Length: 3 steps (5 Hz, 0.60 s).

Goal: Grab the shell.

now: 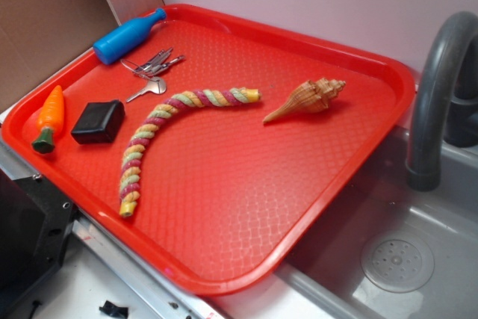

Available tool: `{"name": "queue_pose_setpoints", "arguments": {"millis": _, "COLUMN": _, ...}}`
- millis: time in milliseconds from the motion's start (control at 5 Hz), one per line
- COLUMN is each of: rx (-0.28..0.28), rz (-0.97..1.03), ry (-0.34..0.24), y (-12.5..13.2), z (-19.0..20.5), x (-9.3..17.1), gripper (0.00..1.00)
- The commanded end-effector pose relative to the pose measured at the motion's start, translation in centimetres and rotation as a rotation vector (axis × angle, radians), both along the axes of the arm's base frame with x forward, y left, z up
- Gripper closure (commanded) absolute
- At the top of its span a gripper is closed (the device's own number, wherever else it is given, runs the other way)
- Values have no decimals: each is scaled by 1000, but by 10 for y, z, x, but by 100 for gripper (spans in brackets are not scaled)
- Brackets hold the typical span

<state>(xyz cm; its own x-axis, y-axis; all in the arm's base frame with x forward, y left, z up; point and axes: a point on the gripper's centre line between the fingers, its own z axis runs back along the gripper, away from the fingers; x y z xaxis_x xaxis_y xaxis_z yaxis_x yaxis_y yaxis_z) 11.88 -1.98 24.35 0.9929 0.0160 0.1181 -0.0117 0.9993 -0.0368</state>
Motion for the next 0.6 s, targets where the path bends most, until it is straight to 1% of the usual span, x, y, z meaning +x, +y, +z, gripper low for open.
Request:
{"name": "queue_pose_setpoints", "arguments": {"millis": 0, "rx": 0, "rz": 0, "ry": 0, "y": 0, "z": 0, "x": 0, "gripper": 0}}
{"name": "queue_pose_setpoints", "arguments": {"millis": 200, "rx": -12, "rz": -17, "ry": -91, "y": -9, "z": -11, "x": 27, "gripper": 0}}
{"name": "queue_pose_setpoints", "arguments": {"millis": 400, "rx": -78, "rz": -114, "ry": -151, "y": -24, "z": -30, "x": 67, "gripper": 0}}
